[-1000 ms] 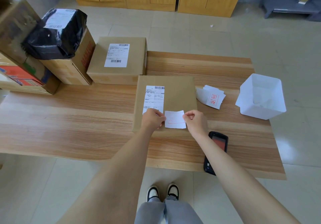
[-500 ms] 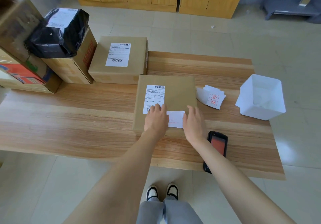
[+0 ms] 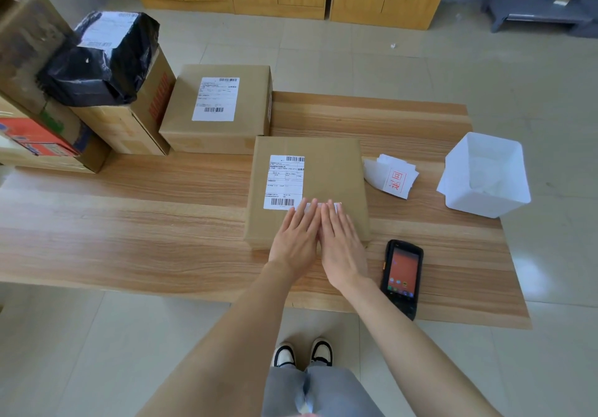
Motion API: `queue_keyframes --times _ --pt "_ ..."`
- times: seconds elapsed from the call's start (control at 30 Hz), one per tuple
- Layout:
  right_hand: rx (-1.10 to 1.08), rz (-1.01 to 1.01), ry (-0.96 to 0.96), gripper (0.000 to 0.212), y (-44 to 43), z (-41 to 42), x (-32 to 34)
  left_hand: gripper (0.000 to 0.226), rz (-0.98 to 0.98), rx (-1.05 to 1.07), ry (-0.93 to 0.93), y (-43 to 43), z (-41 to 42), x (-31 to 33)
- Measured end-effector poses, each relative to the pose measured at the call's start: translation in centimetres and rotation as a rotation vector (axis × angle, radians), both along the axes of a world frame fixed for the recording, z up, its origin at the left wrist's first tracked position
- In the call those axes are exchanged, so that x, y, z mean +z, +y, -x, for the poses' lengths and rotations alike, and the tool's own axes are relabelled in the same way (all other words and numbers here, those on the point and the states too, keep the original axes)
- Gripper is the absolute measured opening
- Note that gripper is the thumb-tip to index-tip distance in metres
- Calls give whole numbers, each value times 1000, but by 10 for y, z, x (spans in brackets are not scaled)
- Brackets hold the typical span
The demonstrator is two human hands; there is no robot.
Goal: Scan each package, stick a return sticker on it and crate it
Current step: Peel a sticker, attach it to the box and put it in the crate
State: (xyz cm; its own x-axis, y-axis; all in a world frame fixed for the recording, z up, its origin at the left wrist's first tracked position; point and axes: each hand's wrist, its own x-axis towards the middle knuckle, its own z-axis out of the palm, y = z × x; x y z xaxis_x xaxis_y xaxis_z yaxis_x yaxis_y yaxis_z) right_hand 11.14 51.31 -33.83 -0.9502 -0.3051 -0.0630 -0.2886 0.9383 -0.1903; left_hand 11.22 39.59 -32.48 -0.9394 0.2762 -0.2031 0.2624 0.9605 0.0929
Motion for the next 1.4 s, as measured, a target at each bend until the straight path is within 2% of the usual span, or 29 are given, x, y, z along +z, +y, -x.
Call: queue_keyframes --times 0.1,0.2,0.33,0.4,0.5,0.67,0.77,0.87,1.0,1.1,1.23,1.4 --pt "3 -5 -40 50 2 4 0 73 10 6 -47 -2 3 -5" --pt "0 -43 -71 53 5 6 1 68 -24 48 27 -1 4 -7" --pt "-21 -63 -121 53 8 7 2 83 -33 48 -66 -2 2 -5" --pt "-29 -68 -128 51 11 6 2 76 -38 79 -42 -4 2 -5" --pt "-62 -64 -150 50 18 6 4 52 -39 109 -21 -9 1 -7" --pt "-91 -81 -151 51 29 5 7 52 -41 144 -18 -19 -2 -2" --pt "-153 30 -175 52 32 10 12 55 -65 235 -33 -26 3 4" --pt "-280 224 -230 59 31 25 20 70 -186 446 -51 -38 14 13" --pt "-463 517 -409 69 29 44 31 84 -571 768 -126 -49 30 21" --pt "-553 659 -446 73 26 52 32 84 -795 927 -178 -56 39 17" --pt "-625 722 -451 73 22 53 27 74 -918 1064 -257 -63 43 12" --pt "-686 768 -431 74 21 51 25 78 -994 1086 -283 -65 40 11"
